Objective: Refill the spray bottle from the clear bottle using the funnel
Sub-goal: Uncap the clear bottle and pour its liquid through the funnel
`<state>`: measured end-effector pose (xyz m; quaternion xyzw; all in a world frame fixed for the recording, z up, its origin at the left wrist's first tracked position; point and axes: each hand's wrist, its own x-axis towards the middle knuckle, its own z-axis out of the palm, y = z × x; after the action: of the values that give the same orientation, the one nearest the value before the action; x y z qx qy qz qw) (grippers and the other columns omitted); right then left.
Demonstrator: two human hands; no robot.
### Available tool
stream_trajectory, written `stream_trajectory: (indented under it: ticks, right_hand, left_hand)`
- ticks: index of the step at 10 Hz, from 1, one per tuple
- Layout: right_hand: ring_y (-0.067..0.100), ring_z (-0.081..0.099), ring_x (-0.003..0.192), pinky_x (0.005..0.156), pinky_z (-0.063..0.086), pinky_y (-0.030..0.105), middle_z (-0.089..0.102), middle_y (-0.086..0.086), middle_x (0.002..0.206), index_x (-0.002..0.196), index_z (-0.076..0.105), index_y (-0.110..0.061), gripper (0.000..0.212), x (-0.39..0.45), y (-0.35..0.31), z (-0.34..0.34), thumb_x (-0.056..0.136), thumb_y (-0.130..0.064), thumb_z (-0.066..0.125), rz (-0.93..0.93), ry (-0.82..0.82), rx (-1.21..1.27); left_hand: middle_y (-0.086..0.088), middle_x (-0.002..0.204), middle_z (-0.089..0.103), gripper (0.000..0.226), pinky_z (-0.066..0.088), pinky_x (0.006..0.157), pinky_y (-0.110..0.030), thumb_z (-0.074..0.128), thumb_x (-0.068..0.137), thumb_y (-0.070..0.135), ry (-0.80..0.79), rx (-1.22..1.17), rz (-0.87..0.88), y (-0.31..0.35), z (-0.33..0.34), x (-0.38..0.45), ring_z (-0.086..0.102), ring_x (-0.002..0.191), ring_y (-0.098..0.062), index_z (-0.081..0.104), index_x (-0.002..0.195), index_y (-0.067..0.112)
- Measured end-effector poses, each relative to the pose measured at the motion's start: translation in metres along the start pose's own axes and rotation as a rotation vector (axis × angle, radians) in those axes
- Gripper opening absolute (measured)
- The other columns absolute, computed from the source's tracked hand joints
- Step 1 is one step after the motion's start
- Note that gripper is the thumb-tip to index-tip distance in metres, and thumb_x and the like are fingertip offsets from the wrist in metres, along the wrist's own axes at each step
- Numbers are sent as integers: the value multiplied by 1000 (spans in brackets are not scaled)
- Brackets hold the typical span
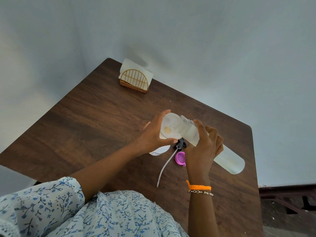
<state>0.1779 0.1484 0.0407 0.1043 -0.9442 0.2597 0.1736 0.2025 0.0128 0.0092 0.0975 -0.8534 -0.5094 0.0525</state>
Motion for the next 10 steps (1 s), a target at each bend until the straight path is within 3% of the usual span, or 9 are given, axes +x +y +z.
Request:
stream_trajectory:
  ticks: [10]
  right_hand:
    - [31,41,115,98,34,47,53,11,117,118,59,-22,61,0,0,-1,64,-1,78,-2,22,2]
  left_hand:
    - [6,151,24,92,27,113,-49,75,73,36,-8,-1,-14,1,-1,0,28,134,-12,15,143,29]
